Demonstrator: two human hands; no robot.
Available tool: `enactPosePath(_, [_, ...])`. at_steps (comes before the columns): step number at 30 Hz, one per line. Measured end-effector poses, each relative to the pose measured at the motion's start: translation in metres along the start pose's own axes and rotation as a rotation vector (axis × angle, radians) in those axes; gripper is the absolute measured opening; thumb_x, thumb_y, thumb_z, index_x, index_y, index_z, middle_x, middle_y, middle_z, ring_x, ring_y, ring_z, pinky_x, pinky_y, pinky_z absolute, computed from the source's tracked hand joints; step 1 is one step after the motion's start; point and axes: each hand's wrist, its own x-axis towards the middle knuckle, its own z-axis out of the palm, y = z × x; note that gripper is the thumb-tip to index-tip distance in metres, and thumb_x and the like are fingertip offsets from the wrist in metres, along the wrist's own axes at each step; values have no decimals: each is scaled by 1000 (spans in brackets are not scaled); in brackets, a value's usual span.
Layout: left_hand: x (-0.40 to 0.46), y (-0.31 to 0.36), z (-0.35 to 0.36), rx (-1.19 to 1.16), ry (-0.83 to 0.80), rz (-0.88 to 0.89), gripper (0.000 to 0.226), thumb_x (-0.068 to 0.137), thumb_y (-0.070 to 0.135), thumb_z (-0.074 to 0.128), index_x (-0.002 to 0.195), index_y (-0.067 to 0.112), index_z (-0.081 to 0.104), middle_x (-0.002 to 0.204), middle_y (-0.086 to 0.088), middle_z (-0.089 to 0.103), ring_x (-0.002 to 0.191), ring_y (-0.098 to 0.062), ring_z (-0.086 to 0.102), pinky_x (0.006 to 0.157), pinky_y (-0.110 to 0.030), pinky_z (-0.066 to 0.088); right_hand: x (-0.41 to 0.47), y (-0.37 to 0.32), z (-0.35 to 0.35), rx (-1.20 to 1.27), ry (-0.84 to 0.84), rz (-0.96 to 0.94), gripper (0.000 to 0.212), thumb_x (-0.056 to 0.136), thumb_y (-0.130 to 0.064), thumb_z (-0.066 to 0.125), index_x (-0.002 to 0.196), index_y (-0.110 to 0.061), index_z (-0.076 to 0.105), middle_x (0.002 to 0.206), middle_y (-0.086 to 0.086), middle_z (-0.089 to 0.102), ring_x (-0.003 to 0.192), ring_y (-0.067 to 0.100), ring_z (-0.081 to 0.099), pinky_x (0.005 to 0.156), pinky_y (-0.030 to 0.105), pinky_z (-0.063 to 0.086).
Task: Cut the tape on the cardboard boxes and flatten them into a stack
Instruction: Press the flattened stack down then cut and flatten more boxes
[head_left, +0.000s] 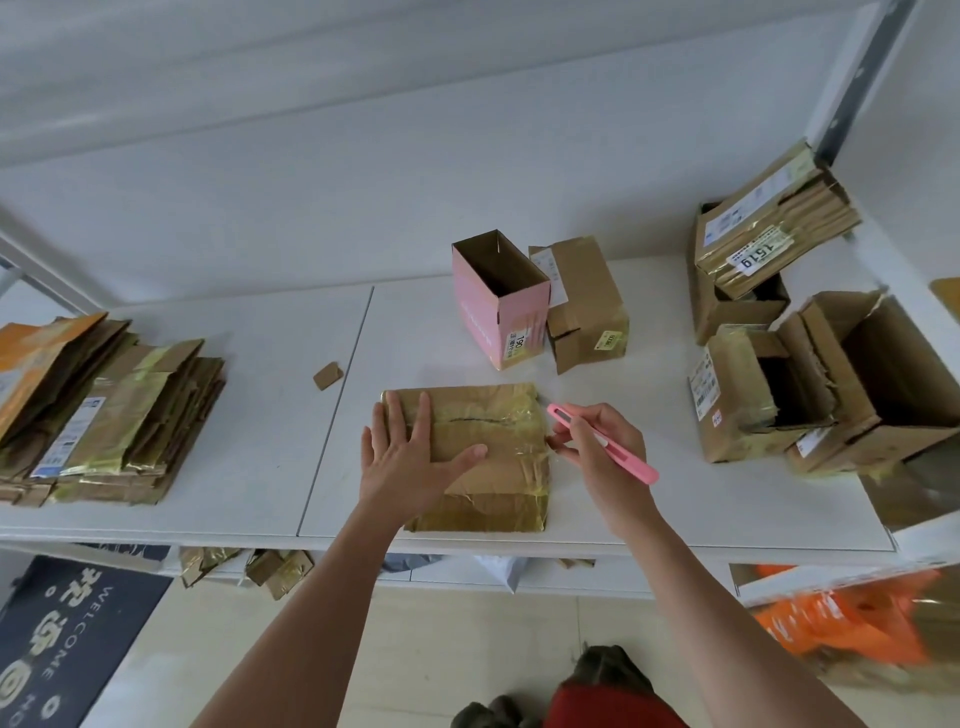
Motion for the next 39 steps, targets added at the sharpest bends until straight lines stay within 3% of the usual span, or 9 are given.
enactPosePath(4, [1,0,2,0,2,-6,116,65,93,19,154,28,-17,159,-9,-30,146,-25,-29,120,-46,-11,-11,1,-10,-37,-63,-38,15,96,3,54,92,-5,66,83,10,69,84,23,70,80,41,61])
enactPosePath(10, [2,-1,4,19,7,-3,115,67,93,18,154,28,-18,159,-10,-30,146,-26,-29,120,-47,-11,-25,3,-23,-139,-143,-114,15,97,1,54,91,-7,65,85,13,69,85,35,68,84,56,57])
enactPosePath(15, [1,-3,4,23,5,2,116,66,93,18,154,28,-19,159,-10,-31,146,-27,-29,120,-47,-11,-27,-6,-35,-133,-210,-50,13,96,3,53,90,2,65,83,16,68,87,36,67,89,56,54])
enactPosePath(19, [1,-1,3,20,-1,1,116,66,93,19,154,28,-19,159,-9,-32,146,-27,-30,120,-47,-12,-12,-12,-32,-28,-95,-54,17,97,4,51,92,-4,65,81,8,69,83,29,67,89,57,55])
enactPosePath(26, [-4,-1,4,14,4,-6,116,67,92,22,153,28,-20,158,-9,-33,145,-26,-31,120,-46,-13,1,-6,-1,-24,-50,-50,12,98,-1,54,97,-4,66,82,0,70,85,20,67,86,58,55])
enactPosePath(30, [-3,-2,5,16,10,-8,116,65,93,19,153,28,-20,158,-9,-33,145,-26,-31,120,-46,-12,0,-7,0,-83,-59,-54,14,97,-1,55,95,-7,67,82,0,71,85,21,69,85,54,57])
enactPosePath(39, [1,-1,6,26,17,-8,114,68,92,18,154,27,-18,159,-11,-30,146,-27,-29,120,-48,-11,-16,-6,-20,-189,-139,-87,13,97,0,54,93,-5,66,81,10,69,83,33,67,81,58,56])
